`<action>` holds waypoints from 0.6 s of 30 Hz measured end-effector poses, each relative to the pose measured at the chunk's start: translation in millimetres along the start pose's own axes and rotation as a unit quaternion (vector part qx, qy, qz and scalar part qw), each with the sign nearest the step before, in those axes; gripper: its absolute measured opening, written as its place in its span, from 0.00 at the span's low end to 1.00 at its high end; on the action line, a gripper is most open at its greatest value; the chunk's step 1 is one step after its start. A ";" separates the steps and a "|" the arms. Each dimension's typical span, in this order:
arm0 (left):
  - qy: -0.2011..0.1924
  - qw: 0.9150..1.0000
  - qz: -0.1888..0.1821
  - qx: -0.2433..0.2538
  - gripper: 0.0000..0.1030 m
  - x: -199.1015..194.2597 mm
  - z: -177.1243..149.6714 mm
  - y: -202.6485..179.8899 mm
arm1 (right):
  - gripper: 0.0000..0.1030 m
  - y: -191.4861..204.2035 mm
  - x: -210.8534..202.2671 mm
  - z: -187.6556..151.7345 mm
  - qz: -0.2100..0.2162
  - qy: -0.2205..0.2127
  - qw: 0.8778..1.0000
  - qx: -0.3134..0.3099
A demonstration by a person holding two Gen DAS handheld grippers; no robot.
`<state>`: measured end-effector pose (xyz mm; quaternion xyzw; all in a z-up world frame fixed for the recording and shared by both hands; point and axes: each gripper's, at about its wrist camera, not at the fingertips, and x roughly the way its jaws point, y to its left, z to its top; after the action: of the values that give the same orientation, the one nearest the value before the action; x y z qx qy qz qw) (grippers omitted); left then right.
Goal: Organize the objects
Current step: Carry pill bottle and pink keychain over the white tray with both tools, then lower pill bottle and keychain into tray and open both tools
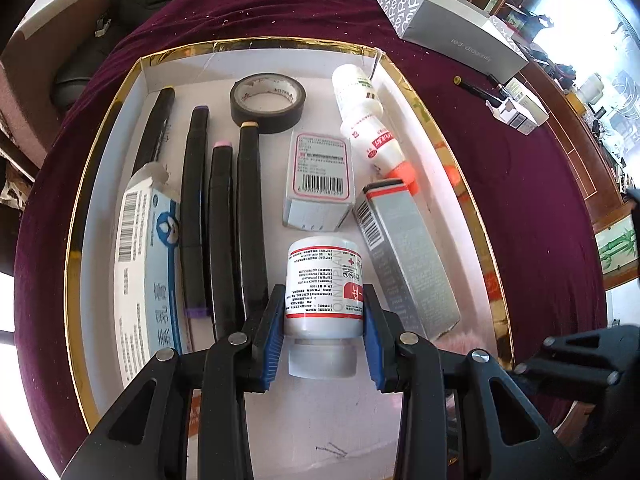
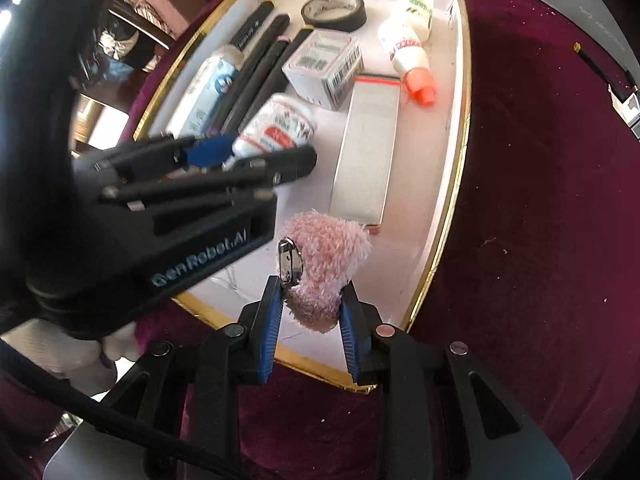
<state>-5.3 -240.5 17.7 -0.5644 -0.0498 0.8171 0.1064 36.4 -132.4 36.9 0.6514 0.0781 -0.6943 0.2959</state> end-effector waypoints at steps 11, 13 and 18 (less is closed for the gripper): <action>-0.006 1.000 -0.002 0.000 0.29 1.5 3.8 -0.1 | 0.25 2.4 9.6 -3.9 -0.027 -0.002 1.000 0.000; -0.007 1.000 -0.005 -0.002 0.29 1.1 4.0 1.3 | 0.26 1.8 9.8 -4.3 -0.028 -0.005 1.000 0.004; -0.014 1.000 -0.009 -0.006 0.29 -3.4 5.6 5.1 | 0.26 1.8 11.0 -4.7 -0.029 -0.012 0.999 0.015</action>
<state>-10.0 -246.0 21.7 -0.5527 -0.0618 0.8239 0.1095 41.6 -135.0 26.2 0.6447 0.0834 -0.7116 0.2666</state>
